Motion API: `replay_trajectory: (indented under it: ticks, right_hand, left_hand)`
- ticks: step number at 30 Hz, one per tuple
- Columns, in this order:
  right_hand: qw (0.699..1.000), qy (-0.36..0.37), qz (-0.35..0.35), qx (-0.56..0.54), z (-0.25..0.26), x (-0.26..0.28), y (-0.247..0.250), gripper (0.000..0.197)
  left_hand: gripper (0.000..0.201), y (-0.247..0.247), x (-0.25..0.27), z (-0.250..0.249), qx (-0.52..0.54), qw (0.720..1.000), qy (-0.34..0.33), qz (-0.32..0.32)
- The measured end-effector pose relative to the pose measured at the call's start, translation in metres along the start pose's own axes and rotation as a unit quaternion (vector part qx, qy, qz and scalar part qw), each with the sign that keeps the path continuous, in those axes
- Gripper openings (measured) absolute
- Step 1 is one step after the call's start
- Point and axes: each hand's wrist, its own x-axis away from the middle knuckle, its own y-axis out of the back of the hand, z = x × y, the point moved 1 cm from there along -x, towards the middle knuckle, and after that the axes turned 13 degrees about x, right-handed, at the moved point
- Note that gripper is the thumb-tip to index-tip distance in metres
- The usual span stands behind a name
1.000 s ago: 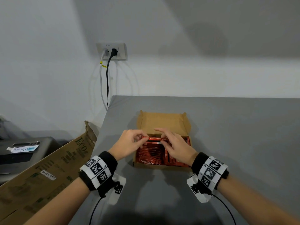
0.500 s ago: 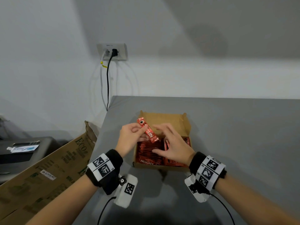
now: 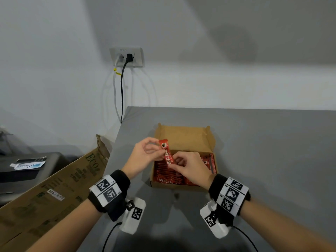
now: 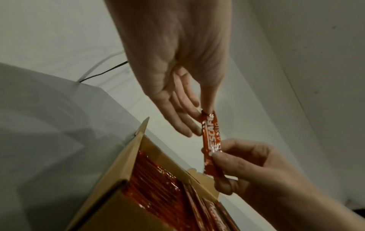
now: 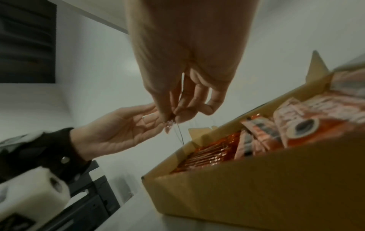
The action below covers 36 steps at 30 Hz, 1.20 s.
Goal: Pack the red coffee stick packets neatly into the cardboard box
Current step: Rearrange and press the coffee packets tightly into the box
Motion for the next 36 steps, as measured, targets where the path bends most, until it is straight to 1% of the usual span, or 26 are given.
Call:
replay_trajectory:
  ticks: [1,3,4,5,6,8,9,10,13,15,17,20,25,28,32,36]
  right_hand:
    - [1.0,0.005,0.019,0.009,0.003,0.0,-0.002,0.026]
    - [0.998,0.008,0.062,0.013,0.007,-0.001,-0.001,0.046]
    - [0.998,0.002,0.07,-0.002,0.008,-0.002,0.003,0.055]
    - [0.998,-0.001,0.059,-0.021,0.007,-0.002,0.006,0.059]
    - [0.999,0.002,0.033,-0.036,0.006,-0.002,0.009,0.054]
    - [0.999,0.018,-0.01,-0.029,0.003,-0.001,0.015,0.025]
    - [1.0,0.026,-0.006,-0.015,0.001,0.0,0.016,0.012]
    - [0.999,0.027,0.016,-0.007,0.0,0.001,0.015,0.006]
    - [0.996,0.003,0.087,0.01,-0.002,0.005,0.011,0.009]
    - [0.992,0.007,0.108,0.069,-0.003,0.008,0.007,0.011]
    - [0.987,0.012,0.116,0.109,-0.002,0.011,0.005,0.01]
    - [0.983,0.003,0.119,0.143,-0.002,0.014,0.006,0.008]
    - [0.98,-0.012,0.129,0.15,-0.004,0.013,0.009,0.007]
    - [0.976,0.01,0.159,0.152,0.001,0.012,0.005,0.006]
    - [0.969,0.037,0.152,0.194,0.009,0.007,0.003,0.006]
    - [0.96,0.051,0.183,0.207,0.009,0.005,0.005,0.004]
  left_hand:
    - [0.016,-0.003,0.0,0.003,-0.033,0.999,-0.006,0.013]
    - [0.016,-0.008,-0.001,0.005,-0.128,0.99,-0.037,0.038]
    - [0.017,-0.009,-0.001,0.005,-0.175,0.982,-0.057,0.043]
    - [0.016,-0.009,-0.002,0.004,-0.214,0.973,-0.07,0.049]
    - [0.013,-0.009,-0.001,0.002,-0.245,0.965,-0.072,0.065]
    - [0.006,-0.008,-0.001,0.002,-0.291,0.95,-0.049,0.101]
    - [0.006,-0.007,-0.001,0.003,-0.31,0.944,-0.034,0.111]
    - [0.007,-0.006,0.0,0.004,-0.326,0.938,-0.019,0.12]
    - [0.014,-0.007,0.002,0.007,-0.369,0.914,0.003,0.168]
    - [0.017,-0.009,0.003,0.009,-0.391,0.899,0.014,0.199]
    - [0.015,-0.008,0.004,0.01,-0.408,0.887,0.026,0.215]
    - [0.014,-0.006,0.005,0.01,-0.443,0.869,0.034,0.218]
    - [0.012,-0.004,0.004,0.008,-0.471,0.855,0.042,0.212]
    - [0.013,-0.005,0.005,0.009,-0.503,0.836,0.043,0.216]
    - [0.013,-0.009,0.006,0.01,-0.543,0.81,0.032,0.218]
    - [0.013,-0.009,0.004,0.013,-0.57,0.792,0.025,0.214]
